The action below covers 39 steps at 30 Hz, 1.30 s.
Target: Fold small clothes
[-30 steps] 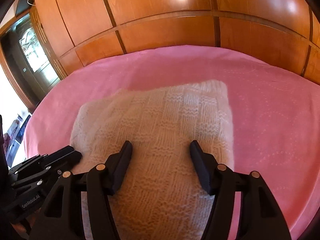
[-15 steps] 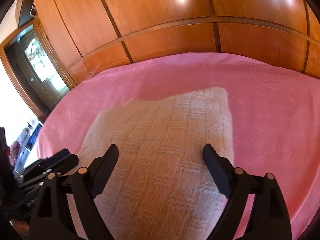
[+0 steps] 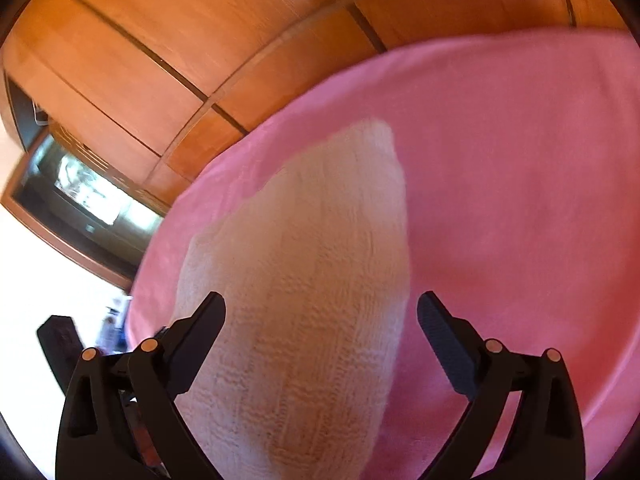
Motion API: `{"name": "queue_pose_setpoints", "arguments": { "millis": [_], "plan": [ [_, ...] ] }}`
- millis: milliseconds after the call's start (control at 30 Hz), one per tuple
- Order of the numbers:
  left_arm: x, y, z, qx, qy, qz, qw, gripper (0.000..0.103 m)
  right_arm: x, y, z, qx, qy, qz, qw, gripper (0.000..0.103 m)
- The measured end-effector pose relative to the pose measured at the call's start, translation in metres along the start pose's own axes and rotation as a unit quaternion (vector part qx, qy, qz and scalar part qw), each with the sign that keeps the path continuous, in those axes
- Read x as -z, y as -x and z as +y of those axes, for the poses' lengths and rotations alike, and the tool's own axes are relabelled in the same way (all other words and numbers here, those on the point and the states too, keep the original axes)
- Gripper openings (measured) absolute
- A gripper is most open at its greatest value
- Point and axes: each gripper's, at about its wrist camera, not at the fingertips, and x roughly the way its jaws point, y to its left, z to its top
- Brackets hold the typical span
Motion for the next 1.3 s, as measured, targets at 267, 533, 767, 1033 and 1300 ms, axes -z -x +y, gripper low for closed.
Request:
{"name": "queue_pose_setpoints", "arguments": {
  "millis": [267, 533, 767, 1033, 1300],
  "plan": [
    [0.008, -0.035, 0.056, 0.2, 0.105, 0.055, 0.9726, 0.047, 0.0, -0.034, -0.001, -0.083, -0.006, 0.065, 0.994, 0.081],
    [0.01, -0.027, 0.051, 0.283, 0.119, 0.049, 0.9504, 0.035, 0.006, 0.001, 0.019, -0.1, 0.03, 0.034, 0.994, 0.046],
    [-0.01, -0.033, -0.054, 0.349, 0.031, 0.081, 0.9331, 0.035, 0.006, 0.11, 0.0, -0.072, 0.043, -0.076, 0.994, 0.046],
    [-0.023, -0.089, -0.235, 0.361, -0.111, 0.131, 0.9167, 0.035, 0.012, 0.209, -0.1, 0.051, -0.021, -0.17, 0.984, 0.051],
    [0.009, -0.131, -0.289, 0.245, -0.179, 0.155, 0.9402, 0.058, 0.056, 0.194, -0.189, 0.136, -0.135, -0.177, 0.965, 0.093]
  ]
}}
